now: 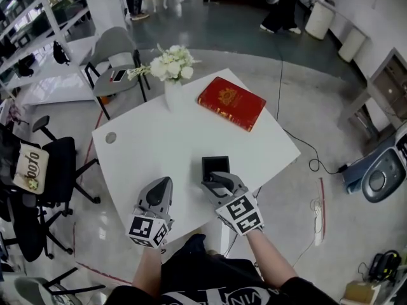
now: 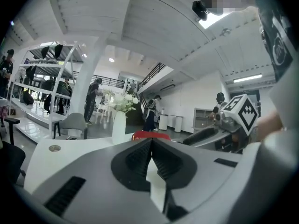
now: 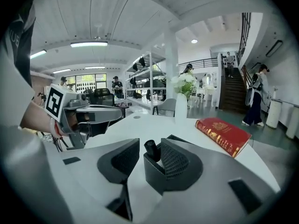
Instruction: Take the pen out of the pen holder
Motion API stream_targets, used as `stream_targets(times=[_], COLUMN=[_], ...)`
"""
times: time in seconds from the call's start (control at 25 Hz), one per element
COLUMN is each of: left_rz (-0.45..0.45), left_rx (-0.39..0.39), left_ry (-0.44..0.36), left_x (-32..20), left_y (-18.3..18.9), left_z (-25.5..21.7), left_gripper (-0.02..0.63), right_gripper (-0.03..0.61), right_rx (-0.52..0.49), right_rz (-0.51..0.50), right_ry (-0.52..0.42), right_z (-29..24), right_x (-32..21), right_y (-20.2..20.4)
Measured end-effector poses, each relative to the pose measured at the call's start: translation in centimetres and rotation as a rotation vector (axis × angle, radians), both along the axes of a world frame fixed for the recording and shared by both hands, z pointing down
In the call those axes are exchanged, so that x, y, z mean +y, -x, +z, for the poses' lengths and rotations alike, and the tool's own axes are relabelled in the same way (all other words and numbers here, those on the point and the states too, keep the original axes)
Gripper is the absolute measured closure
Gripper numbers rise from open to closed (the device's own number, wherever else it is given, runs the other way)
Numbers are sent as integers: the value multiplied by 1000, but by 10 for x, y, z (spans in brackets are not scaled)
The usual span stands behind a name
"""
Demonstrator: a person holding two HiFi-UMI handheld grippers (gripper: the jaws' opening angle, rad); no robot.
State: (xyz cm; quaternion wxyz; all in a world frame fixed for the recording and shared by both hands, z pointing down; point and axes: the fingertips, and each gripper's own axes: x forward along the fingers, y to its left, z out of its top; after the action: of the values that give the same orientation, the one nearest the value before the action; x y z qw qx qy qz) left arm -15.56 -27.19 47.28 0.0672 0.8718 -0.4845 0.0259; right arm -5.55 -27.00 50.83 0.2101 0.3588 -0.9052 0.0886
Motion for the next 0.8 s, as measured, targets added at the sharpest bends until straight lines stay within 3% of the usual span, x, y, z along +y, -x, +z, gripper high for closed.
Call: stream_targets(times=[0.44,0.8], left_rz=[17,68], left_rx=[27,43], left_ry=[3,5], left_x=[-19,-39], left_y=[9,2], left_z=[2,6], left_gripper=[609,609], right_gripper=[454,461], right_rx=[67,69], right_rz=[9,3], right_ry=[43,20], right_z=[15,15], right_x=[-7,-10], right_y=[4,3])
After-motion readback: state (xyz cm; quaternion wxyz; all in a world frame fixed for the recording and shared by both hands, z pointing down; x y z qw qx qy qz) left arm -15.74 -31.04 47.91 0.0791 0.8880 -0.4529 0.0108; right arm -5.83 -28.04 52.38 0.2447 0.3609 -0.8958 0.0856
